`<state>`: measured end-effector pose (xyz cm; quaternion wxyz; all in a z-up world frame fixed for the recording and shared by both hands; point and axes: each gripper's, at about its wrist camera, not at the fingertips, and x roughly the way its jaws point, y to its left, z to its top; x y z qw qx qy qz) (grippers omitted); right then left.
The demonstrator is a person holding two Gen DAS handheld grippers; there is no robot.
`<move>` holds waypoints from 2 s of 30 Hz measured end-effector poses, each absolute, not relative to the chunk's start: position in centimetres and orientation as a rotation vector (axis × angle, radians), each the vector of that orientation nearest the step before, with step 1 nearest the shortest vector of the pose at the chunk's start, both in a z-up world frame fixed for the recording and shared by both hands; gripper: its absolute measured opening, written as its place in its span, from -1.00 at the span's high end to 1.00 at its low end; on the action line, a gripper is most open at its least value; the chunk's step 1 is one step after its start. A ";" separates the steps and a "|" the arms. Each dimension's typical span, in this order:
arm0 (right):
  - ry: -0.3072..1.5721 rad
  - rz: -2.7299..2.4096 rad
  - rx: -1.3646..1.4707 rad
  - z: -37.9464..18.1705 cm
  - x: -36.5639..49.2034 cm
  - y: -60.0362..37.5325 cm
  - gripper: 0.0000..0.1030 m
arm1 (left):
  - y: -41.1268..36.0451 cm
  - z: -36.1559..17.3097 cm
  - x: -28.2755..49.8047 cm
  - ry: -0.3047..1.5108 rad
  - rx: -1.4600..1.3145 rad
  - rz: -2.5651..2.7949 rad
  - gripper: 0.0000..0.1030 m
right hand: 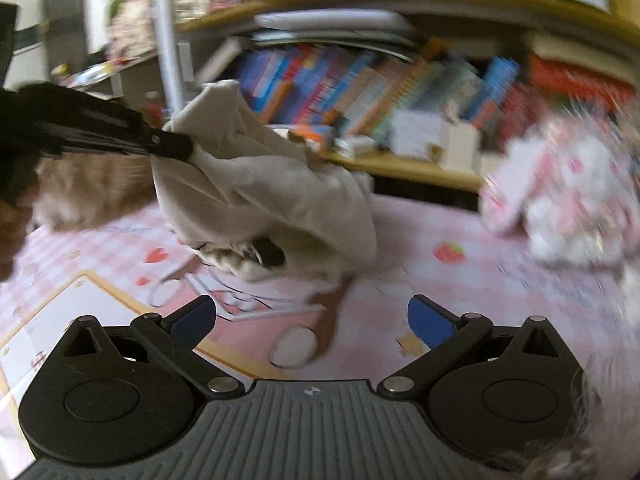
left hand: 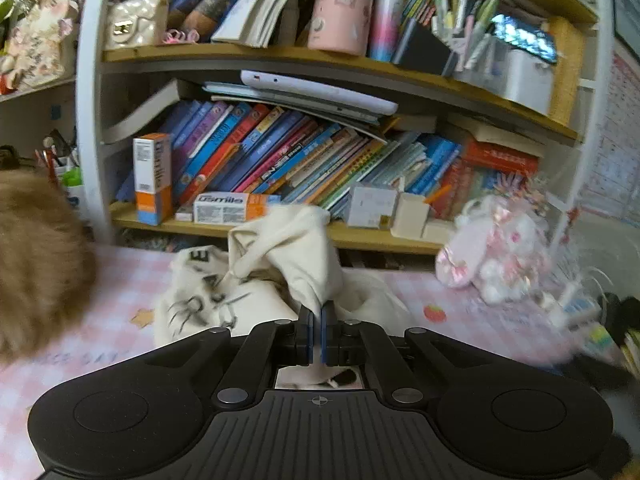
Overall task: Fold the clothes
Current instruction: 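Reach both tools to the crumpled cream T-shirt and grasp its fabric, then lift the T-shirt with both grippers and shake it open over the table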
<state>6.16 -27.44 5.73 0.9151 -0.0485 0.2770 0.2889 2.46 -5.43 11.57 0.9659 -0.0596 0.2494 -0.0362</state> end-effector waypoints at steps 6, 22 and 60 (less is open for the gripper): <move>0.538 0.723 -0.199 6.0 5.4 -24.6 -1.00 | -3.0 9.1 -3.3 0.646 -0.215 -0.053 0.95; 0.700 0.762 -0.062 4.4 4.8 -24.3 -1.00 | 2.1 8.9 2.9 0.646 -0.258 -0.058 -0.54; 0.522 0.399 0.169 12.6 17.4 -32.9 0.80 | -4.4 7.9 -7.2 0.898 -0.473 -0.398 0.79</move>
